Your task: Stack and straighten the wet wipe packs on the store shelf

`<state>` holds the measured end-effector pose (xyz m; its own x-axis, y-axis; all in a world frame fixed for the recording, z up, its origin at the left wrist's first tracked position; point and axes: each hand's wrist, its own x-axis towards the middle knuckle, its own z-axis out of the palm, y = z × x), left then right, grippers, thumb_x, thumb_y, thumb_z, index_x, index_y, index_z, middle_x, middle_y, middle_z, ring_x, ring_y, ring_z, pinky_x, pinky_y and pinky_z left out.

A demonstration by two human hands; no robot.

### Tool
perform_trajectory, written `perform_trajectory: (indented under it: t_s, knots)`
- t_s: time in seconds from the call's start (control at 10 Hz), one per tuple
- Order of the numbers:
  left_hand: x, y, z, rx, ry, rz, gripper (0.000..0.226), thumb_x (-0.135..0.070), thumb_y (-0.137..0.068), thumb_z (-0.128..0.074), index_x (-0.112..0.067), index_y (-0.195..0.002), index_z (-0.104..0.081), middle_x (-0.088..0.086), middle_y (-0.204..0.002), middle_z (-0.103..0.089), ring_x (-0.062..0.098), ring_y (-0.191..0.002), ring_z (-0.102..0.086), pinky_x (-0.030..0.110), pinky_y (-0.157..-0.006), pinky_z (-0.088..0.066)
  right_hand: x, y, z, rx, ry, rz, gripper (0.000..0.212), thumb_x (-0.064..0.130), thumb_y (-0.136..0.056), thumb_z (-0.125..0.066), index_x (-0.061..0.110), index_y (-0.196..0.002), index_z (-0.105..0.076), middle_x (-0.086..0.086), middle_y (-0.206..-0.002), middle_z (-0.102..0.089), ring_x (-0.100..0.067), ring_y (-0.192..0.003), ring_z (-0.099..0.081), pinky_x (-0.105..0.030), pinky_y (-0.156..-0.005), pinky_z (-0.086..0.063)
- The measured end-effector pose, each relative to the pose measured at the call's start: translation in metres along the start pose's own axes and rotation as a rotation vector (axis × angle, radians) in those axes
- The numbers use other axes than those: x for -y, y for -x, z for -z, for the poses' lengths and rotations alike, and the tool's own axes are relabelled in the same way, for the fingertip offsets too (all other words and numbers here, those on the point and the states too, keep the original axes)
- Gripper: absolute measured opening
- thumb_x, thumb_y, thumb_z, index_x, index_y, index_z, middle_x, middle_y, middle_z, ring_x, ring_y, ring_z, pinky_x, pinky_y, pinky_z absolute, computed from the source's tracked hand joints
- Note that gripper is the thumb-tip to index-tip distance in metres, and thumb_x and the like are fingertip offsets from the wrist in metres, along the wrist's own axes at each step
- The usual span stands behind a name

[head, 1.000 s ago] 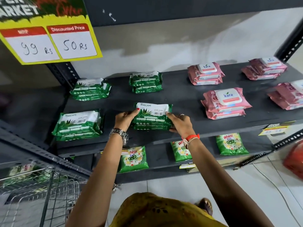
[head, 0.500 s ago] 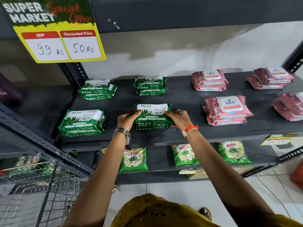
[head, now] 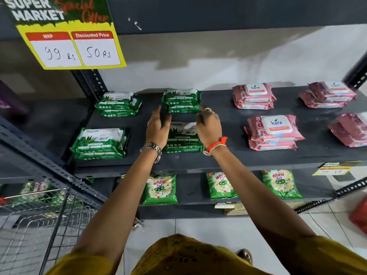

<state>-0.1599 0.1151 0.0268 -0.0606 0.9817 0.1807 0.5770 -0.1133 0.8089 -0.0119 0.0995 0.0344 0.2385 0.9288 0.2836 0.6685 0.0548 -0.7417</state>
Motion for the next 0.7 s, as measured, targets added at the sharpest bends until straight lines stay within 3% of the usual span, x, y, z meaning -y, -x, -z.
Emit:
perform_trajectory:
  t_s: [0.1,0.2,0.4,0.6,0.7]
  knots:
    - [0.005,-0.007,-0.013,0.138,-0.358,-0.092,0.053,-0.035,-0.097,-0.028,-0.014,-0.144,-0.015,0.007,-0.155,-0.015,0.019,-0.142,-0.010,0.046,-0.116,-0.006,-0.006,0.003,-0.016,0.142,0.167,0.010,0.037,0.017,-0.096,-0.038,0.002,-0.125,-0.054,-0.018,-0.135,-0.055,-0.036,-0.130,-0.044,-0.049,-0.107,-0.036]
    - [0.023,-0.006,-0.025,0.336,-0.593,-0.064,0.052,-0.031,-0.097,-0.021,-0.014,-0.145,-0.008,0.002,-0.157,-0.005,0.017,-0.143,-0.003,0.047,-0.116,0.000,-0.014,0.007,-0.035,0.271,0.268,-0.024,0.040,0.021,-0.099,-0.034,0.008,-0.133,-0.049,-0.009,-0.150,-0.040,-0.027,-0.145,-0.023,-0.060,-0.116,-0.017]
    - [0.021,0.020,-0.038,0.139,-0.571,-0.108,0.055,-0.032,-0.096,-0.021,-0.011,-0.145,-0.005,0.004,-0.157,-0.004,0.017,-0.143,-0.001,0.045,-0.115,0.001,-0.027,0.010,-0.025,0.298,0.357,0.090,0.046,0.024,-0.100,-0.029,0.018,-0.146,-0.033,0.001,-0.156,-0.030,-0.022,-0.149,-0.011,-0.060,-0.118,-0.005]
    - [0.029,0.016,-0.037,0.188,-0.576,-0.098,0.055,-0.033,-0.096,-0.021,-0.010,-0.144,-0.007,0.005,-0.156,-0.007,0.018,-0.143,-0.003,0.047,-0.115,0.003,-0.027,0.008,-0.033,0.362,0.348,0.042,0.047,0.027,-0.100,-0.027,0.020,-0.146,-0.033,0.003,-0.156,-0.030,-0.022,-0.149,-0.010,-0.061,-0.117,-0.005]
    - [0.025,0.018,-0.034,0.148,-0.627,-0.140,0.059,-0.031,-0.095,-0.026,-0.010,-0.144,-0.001,0.005,-0.157,-0.004,0.019,-0.143,-0.002,0.050,-0.115,0.002,-0.026,0.010,-0.031,0.244,0.266,0.063,0.046,0.026,-0.100,-0.030,0.020,-0.146,-0.033,-0.002,-0.160,-0.018,-0.021,-0.149,-0.008,-0.061,-0.117,-0.004]
